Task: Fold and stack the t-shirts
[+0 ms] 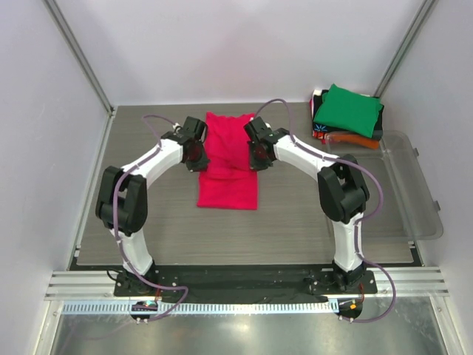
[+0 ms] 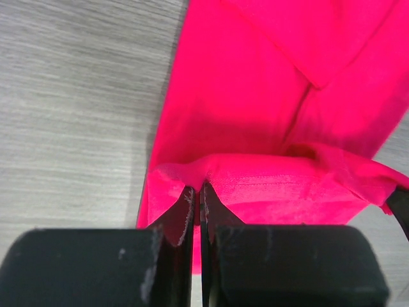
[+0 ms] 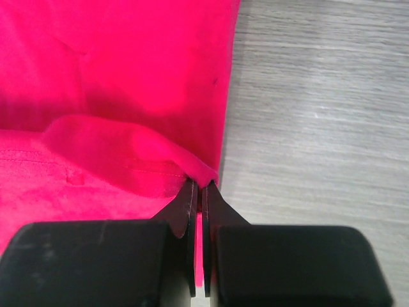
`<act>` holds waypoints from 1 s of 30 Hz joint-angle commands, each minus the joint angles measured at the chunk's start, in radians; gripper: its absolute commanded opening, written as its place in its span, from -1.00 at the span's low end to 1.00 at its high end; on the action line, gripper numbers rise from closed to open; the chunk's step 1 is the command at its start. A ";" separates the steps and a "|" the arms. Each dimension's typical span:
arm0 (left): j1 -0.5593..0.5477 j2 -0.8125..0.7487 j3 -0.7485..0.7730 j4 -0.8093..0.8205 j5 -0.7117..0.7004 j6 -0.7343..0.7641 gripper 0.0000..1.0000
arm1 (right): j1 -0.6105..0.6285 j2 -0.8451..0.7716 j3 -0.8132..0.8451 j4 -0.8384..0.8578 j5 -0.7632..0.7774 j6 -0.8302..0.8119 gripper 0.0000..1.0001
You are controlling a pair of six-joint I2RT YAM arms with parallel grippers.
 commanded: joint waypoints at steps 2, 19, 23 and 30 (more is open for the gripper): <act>0.021 0.053 0.087 0.023 0.030 0.030 -1.00 | -0.017 0.040 0.073 0.018 -0.026 -0.025 -0.98; 0.073 -0.003 0.272 -0.161 0.153 0.091 0.39 | -0.029 -0.038 0.183 -0.102 -0.081 0.004 0.47; 0.069 -0.149 0.037 -0.043 0.208 0.054 0.29 | 0.032 -0.149 -0.045 0.053 -0.207 0.076 0.36; 0.026 -0.257 -0.320 0.218 0.380 -0.019 0.11 | 0.088 -0.196 -0.328 0.256 -0.317 0.183 0.00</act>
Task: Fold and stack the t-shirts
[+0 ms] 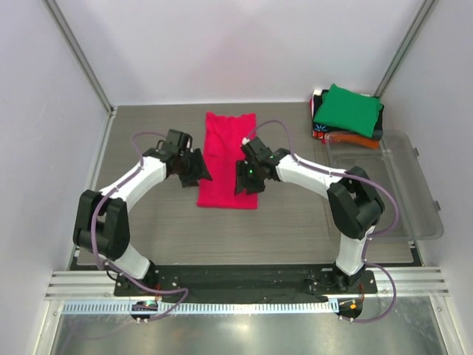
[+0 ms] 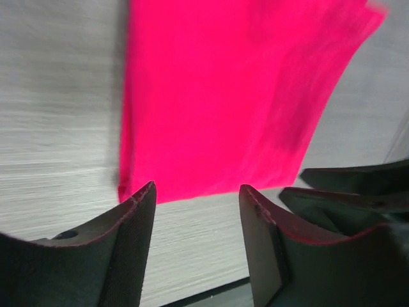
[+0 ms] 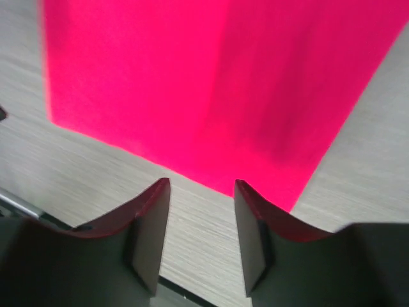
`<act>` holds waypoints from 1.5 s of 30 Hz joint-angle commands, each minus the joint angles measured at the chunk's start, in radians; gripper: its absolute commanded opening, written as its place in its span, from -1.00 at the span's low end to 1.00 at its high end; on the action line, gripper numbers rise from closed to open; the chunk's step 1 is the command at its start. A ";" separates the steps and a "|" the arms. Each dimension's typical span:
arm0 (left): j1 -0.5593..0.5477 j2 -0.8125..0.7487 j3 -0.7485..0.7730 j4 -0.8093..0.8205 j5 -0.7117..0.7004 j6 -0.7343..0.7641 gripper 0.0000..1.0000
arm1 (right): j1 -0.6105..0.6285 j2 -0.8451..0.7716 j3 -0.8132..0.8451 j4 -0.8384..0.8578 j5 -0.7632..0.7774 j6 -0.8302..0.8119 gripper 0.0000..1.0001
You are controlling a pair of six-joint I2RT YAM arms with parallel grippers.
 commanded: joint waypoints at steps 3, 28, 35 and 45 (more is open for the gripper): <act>-0.052 -0.012 -0.167 0.263 0.151 -0.071 0.05 | -0.007 -0.026 -0.130 0.200 -0.082 0.080 -0.16; -0.074 -0.319 -0.463 0.099 -0.108 -0.028 0.04 | -0.010 -0.233 -0.578 0.291 -0.031 0.091 -0.31; -0.074 -0.512 -0.497 0.063 -0.064 -0.066 0.23 | 0.000 -0.402 -0.512 0.168 -0.030 0.071 0.44; -0.080 -0.498 -0.658 0.305 0.056 -0.112 0.32 | -0.004 -0.491 -0.569 0.125 0.042 0.082 0.30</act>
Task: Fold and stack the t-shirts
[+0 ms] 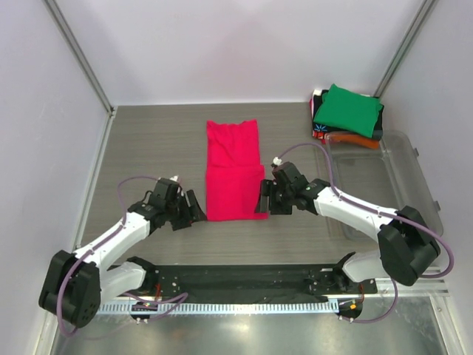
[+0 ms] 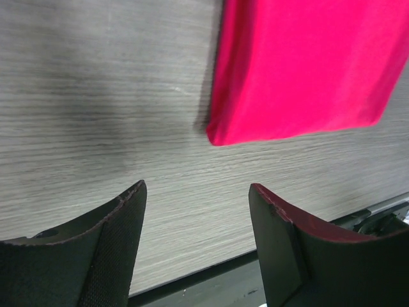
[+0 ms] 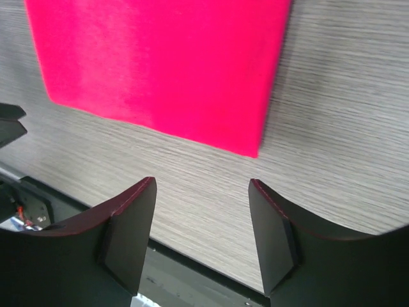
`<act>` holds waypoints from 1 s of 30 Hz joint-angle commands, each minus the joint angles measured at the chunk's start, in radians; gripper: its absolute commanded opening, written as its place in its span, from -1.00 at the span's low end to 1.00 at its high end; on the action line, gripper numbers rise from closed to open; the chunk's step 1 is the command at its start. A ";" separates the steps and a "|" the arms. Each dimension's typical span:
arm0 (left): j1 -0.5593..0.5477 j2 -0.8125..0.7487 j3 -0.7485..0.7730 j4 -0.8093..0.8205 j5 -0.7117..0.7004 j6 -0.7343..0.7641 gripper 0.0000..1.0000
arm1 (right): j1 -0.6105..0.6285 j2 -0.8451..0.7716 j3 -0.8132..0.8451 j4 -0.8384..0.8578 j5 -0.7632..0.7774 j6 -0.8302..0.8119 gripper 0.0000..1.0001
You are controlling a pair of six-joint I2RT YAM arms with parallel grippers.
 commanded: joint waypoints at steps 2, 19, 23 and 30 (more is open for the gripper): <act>-0.004 0.014 -0.061 0.157 0.056 -0.050 0.30 | 0.003 -0.011 -0.030 -0.010 0.058 -0.003 0.23; -0.012 0.150 -0.127 0.342 0.064 -0.095 -0.01 | -0.020 0.175 -0.089 0.166 0.005 0.032 -0.13; -0.013 0.165 -0.137 0.361 0.066 -0.101 -0.24 | -0.021 0.178 -0.101 0.178 0.003 0.038 -0.27; -0.015 0.179 -0.147 0.384 0.049 -0.109 -0.34 | -0.021 0.174 -0.113 0.177 0.003 0.040 -0.48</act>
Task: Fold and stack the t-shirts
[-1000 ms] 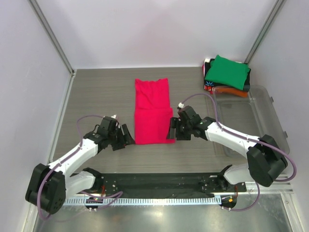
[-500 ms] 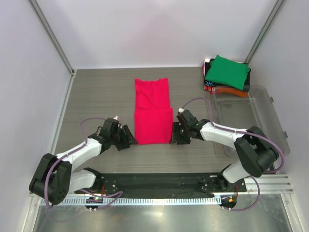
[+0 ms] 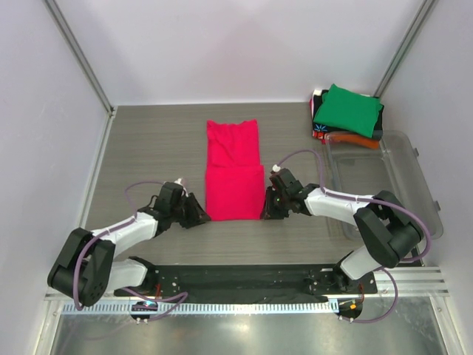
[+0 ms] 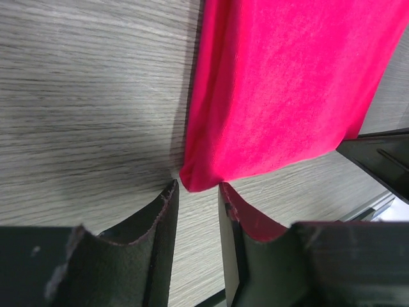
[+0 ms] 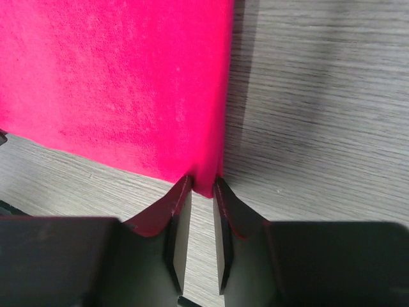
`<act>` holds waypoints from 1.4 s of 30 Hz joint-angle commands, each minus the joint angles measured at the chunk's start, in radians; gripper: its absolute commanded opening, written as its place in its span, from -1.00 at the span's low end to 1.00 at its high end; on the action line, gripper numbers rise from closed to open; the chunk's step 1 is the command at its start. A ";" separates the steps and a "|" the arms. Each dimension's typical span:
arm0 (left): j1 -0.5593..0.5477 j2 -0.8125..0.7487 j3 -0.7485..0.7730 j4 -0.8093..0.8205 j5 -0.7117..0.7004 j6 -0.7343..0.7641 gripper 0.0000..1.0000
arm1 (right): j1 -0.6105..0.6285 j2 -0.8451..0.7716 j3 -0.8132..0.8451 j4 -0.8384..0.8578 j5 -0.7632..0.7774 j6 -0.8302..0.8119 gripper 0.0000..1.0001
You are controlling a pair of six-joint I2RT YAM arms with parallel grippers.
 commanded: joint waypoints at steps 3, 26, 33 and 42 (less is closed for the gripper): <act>-0.005 0.032 -0.019 0.024 -0.023 -0.005 -0.40 | 0.001 0.012 -0.034 0.000 0.014 0.007 -0.53; -0.051 -0.167 0.028 -0.193 -0.100 -0.041 -1.00 | -0.002 -0.122 -0.060 -0.084 -0.015 0.034 -0.98; -0.145 -0.393 0.195 -0.559 -0.223 -0.069 -1.00 | 0.020 -0.358 -0.041 -0.238 -0.053 0.071 -0.98; -0.174 -0.439 0.487 -0.840 -0.301 -0.049 -1.00 | 0.067 -0.491 0.207 -0.555 0.034 0.082 -0.98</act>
